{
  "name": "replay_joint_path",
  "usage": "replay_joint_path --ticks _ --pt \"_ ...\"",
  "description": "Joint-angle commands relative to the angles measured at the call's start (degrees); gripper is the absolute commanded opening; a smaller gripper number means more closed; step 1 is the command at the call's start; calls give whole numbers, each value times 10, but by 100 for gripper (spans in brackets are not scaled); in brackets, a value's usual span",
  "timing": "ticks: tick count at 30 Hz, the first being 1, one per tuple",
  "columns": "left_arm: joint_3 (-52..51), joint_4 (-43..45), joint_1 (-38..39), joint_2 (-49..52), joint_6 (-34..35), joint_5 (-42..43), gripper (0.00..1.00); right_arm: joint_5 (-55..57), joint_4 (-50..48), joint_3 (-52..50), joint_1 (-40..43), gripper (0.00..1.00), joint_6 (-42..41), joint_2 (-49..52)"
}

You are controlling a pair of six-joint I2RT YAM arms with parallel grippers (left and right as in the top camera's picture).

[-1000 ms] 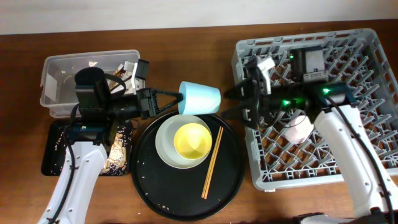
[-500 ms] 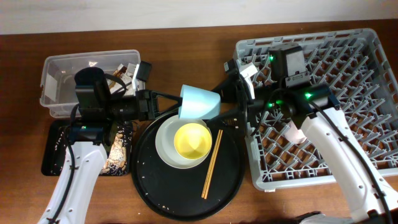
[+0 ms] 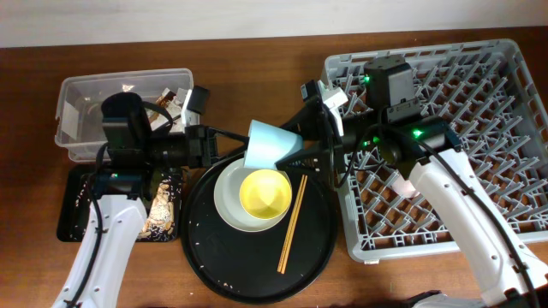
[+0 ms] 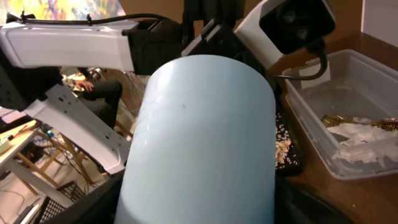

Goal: Sort waste into correct bins and load items into the dishwasher rack
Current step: 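Grasp the blue cup with left gripper, pass to right gripper, place in rack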

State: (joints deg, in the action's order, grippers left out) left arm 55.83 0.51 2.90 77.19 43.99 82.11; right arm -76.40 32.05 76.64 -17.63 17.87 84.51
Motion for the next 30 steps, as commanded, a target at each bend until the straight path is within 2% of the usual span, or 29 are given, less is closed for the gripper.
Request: replay_joint_path --ticks 1,4,5,6,7,8,9,11,13,16,17,19,23,26,30 --pt "6 2 1 -1 3 -13 0 -26 -2 6 -11 66 3 -1" --pt "6 2 1 -1 3 -13 0 -26 -2 6 -11 64 3 -1" --pt "6 2 1 -1 3 -13 7 -26 -2 6 -11 64 3 -1" --pt "6 3 1 -1 1 -17 35 -26 -1 6 -11 65 3 -1" --pt "6 3 1 -1 -1 -25 43 -26 3 6 -11 64 3 -1" --pt "6 3 1 -1 -14 -29 46 -18 5 6 -11 62 -4 -1" --pt "6 3 1 -1 -26 -29 47 17 12 6 -11 61 -21 -1" --pt "6 -34 1 -1 -102 -68 49 116 66 6 -11 60 -25 -1" --pt "6 -189 1 -1 -223 -189 49 196 117 7 -5 59 -25 -3" --pt "6 -309 1 -1 -306 -316 49 298 209 26 23 54 -25 -12" --pt "6 -333 1 -1 -309 -357 49 328 255 40 40 52 -25 -13" --pt "6 -347 1 -1 -326 -382 49 379 332 71 76 51 -25 -13" --pt "6 -363 1 -1 -334 -417 49 538 457 188 172 51 -101 -12" --pt "6 -363 1 -1 -334 -416 49 632 513 289 232 49 -155 21" --pt "6 -363 1 -1 -334 -417 48 676 539 355 269 44 -170 116"
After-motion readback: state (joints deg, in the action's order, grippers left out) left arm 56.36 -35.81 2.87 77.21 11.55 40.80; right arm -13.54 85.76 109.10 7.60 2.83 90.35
